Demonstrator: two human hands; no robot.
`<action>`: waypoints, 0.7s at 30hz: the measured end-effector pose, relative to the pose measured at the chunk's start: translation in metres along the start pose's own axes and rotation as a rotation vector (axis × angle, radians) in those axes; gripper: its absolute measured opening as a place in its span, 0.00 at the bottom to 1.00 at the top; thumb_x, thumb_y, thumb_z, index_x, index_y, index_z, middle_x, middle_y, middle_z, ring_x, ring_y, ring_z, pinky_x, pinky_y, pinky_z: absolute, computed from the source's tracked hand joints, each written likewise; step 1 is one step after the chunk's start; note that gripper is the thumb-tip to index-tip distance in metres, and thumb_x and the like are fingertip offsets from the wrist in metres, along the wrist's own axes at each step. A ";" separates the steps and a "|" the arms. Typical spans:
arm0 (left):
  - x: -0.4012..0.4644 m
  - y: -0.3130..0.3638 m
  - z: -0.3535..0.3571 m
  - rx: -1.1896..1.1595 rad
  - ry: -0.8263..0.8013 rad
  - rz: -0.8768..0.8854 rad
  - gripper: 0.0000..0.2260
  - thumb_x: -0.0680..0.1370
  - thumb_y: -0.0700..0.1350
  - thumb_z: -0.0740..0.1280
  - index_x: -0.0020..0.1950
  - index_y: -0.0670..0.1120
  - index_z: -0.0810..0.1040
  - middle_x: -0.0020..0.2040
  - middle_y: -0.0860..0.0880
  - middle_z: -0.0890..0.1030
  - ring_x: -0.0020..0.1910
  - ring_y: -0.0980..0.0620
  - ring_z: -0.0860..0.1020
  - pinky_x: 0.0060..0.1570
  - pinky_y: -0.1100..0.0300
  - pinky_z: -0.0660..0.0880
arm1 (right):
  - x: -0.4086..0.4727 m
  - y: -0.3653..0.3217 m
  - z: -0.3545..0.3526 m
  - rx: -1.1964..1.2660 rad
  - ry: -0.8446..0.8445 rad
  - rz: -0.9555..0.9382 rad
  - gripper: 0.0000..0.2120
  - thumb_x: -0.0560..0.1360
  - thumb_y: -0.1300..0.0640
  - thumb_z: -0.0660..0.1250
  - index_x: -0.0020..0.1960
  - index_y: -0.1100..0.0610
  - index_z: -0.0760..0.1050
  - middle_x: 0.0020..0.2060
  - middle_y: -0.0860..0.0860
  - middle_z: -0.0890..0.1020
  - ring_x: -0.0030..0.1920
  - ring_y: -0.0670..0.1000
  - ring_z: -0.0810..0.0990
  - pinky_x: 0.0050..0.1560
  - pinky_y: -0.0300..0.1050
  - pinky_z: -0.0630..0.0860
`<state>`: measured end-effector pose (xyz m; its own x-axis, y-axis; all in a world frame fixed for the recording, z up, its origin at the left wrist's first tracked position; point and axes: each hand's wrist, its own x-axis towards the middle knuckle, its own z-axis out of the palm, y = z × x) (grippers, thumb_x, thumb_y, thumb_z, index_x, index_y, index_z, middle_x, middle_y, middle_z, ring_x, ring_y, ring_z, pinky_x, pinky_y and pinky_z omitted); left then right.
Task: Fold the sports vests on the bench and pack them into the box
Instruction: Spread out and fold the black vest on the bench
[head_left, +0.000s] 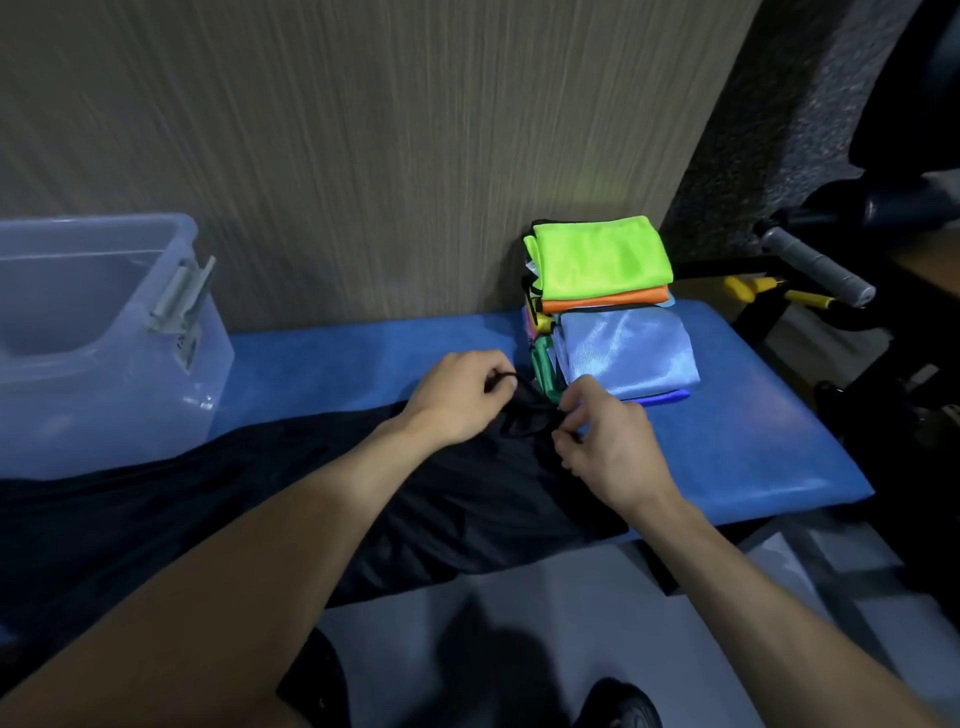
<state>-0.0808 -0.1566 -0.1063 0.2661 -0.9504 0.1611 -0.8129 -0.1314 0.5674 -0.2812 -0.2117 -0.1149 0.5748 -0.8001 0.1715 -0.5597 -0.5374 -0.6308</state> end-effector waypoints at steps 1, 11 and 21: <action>0.002 -0.001 -0.001 -0.044 -0.012 -0.019 0.04 0.81 0.50 0.66 0.51 0.53 0.81 0.45 0.56 0.83 0.47 0.54 0.80 0.51 0.49 0.79 | 0.001 0.000 0.001 -0.010 -0.002 -0.002 0.15 0.73 0.61 0.72 0.52 0.49 0.69 0.34 0.47 0.82 0.35 0.52 0.81 0.39 0.52 0.79; 0.000 -0.010 -0.012 -0.090 -0.083 0.145 0.13 0.83 0.37 0.59 0.47 0.54 0.75 0.40 0.51 0.77 0.34 0.57 0.70 0.36 0.57 0.68 | 0.005 -0.005 0.013 -0.135 0.062 -0.031 0.05 0.71 0.59 0.68 0.45 0.53 0.74 0.30 0.49 0.75 0.37 0.59 0.75 0.39 0.53 0.76; 0.002 -0.010 -0.005 -0.098 -0.333 0.078 0.13 0.80 0.44 0.64 0.62 0.54 0.82 0.55 0.55 0.72 0.62 0.52 0.68 0.69 0.50 0.65 | 0.000 -0.002 0.018 0.115 0.182 -0.166 0.11 0.75 0.62 0.70 0.51 0.47 0.84 0.27 0.45 0.71 0.29 0.47 0.70 0.34 0.45 0.71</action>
<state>-0.0697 -0.1559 -0.1073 0.0089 -0.9984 -0.0557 -0.7664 -0.0426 0.6410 -0.2694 -0.2059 -0.1279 0.5302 -0.7441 0.4065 -0.3893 -0.6396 -0.6629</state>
